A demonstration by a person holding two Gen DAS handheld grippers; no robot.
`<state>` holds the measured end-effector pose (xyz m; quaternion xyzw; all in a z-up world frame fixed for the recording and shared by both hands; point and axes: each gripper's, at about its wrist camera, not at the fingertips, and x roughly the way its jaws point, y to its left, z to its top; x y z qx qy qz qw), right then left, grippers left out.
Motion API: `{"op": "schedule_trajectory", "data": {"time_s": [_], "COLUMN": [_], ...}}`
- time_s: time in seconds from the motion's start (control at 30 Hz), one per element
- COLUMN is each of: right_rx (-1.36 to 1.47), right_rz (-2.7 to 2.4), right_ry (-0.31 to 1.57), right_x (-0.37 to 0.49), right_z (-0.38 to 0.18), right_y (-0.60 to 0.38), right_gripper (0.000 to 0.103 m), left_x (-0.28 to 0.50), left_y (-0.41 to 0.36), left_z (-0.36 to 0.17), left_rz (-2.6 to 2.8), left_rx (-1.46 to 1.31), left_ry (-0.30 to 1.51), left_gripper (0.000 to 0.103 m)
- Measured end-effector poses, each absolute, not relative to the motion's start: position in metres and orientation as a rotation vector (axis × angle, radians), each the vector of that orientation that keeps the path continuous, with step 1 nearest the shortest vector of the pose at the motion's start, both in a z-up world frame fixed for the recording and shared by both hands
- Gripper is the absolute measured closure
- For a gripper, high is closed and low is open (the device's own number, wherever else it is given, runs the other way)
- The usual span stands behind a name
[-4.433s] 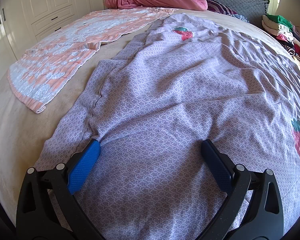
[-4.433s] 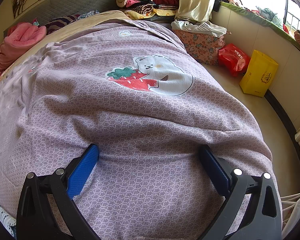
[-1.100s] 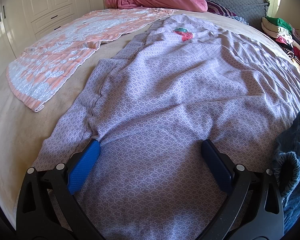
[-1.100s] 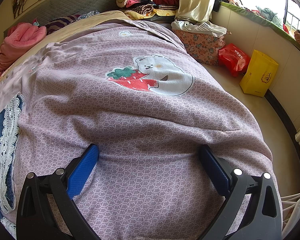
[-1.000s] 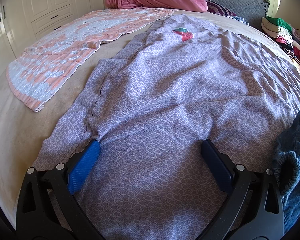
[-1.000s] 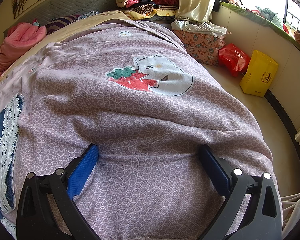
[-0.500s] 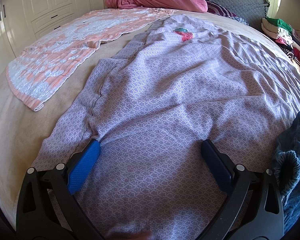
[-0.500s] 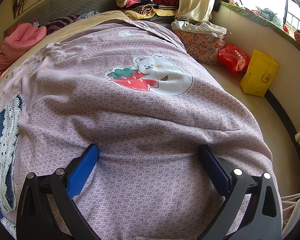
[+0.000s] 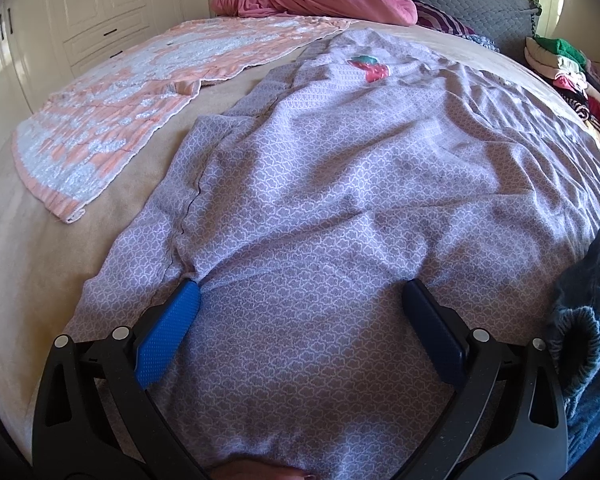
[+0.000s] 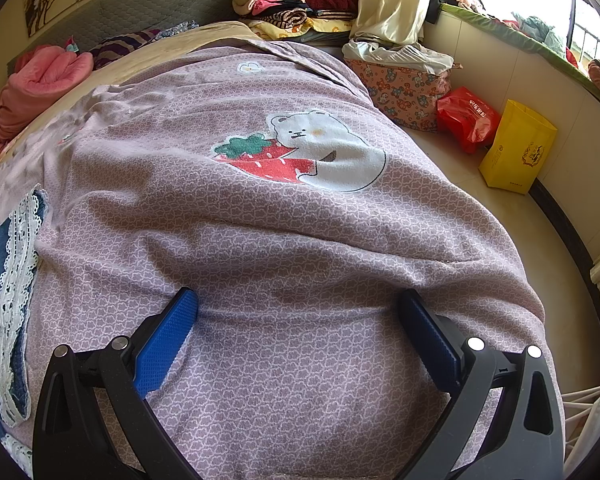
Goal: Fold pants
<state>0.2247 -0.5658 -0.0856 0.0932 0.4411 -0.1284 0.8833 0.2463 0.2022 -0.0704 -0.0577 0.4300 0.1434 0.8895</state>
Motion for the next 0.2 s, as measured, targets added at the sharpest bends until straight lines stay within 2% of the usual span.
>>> {"op": "schedule_trajectory", "data": {"time_s": [0.2], "right_rx": [0.194], "right_rz": [-0.267], "right_ry": [0.918], "right_x": [0.2245], "right_z": [-0.0856], "right_y": [-0.5659], "right_gripper": [0.004], "left_x": [0.2433], "left_y": [0.2012], "left_z": [-0.0671], "left_rz": [0.295], "left_rx": [-0.124], "left_ry": [0.891], "left_gripper": [0.008]}}
